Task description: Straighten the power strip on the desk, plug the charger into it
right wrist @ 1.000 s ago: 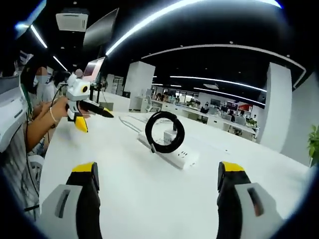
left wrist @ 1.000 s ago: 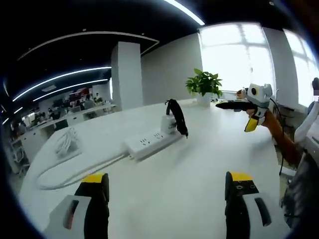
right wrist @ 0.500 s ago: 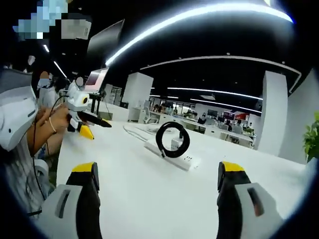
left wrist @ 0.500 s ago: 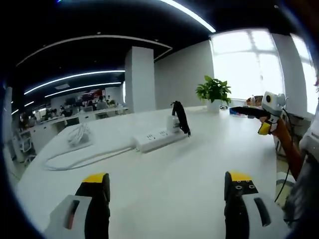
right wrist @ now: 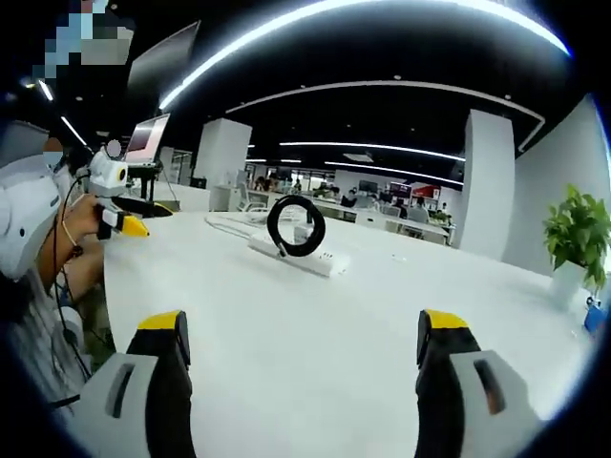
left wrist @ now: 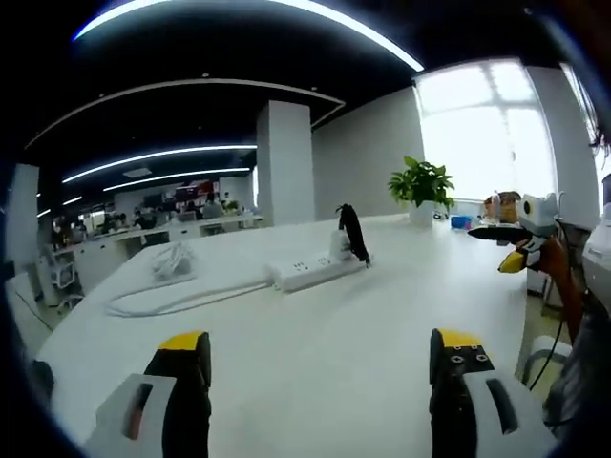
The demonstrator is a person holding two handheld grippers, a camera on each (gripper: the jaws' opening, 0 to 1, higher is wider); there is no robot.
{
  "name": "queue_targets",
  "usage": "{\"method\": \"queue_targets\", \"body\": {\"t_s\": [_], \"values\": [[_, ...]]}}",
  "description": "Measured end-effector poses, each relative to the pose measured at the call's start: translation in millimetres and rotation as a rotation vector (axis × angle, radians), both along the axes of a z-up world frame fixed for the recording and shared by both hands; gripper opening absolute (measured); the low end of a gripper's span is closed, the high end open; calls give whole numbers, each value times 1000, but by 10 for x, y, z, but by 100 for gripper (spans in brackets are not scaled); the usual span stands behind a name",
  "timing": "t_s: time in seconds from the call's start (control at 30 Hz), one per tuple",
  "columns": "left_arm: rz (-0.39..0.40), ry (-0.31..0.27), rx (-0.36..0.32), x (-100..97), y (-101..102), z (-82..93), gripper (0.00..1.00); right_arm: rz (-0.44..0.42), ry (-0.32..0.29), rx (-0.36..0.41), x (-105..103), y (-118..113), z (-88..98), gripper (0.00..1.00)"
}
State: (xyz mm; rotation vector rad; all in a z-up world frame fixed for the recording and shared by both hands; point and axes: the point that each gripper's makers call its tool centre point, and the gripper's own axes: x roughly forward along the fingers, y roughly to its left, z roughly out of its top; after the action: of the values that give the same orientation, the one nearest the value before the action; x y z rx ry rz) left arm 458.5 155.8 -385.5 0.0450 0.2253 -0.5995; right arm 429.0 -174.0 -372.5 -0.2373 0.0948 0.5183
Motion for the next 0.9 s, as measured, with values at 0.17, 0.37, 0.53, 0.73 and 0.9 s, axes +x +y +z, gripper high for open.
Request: {"method": "queue_targets", "body": {"t_s": [0.17,0.37,0.53,0.73,0.9], "values": [[16,-4,-13,-15,33,-2,96,-40,-1,60,8,-112,14,100],[21,4,-11,-68,47,-48,96,-65,8,60,-44,-159,2,100],[44,0,-33,-94,113,-55,95,-101,29,30,-89,-221,-46,100],[56,-2,-51,-115,168,-34,94,-112,29,39,-130,-223,-50,100],[66,-12,-46,-142,204,6,94,-121,29,43,-133,-236,-49,100]]}}
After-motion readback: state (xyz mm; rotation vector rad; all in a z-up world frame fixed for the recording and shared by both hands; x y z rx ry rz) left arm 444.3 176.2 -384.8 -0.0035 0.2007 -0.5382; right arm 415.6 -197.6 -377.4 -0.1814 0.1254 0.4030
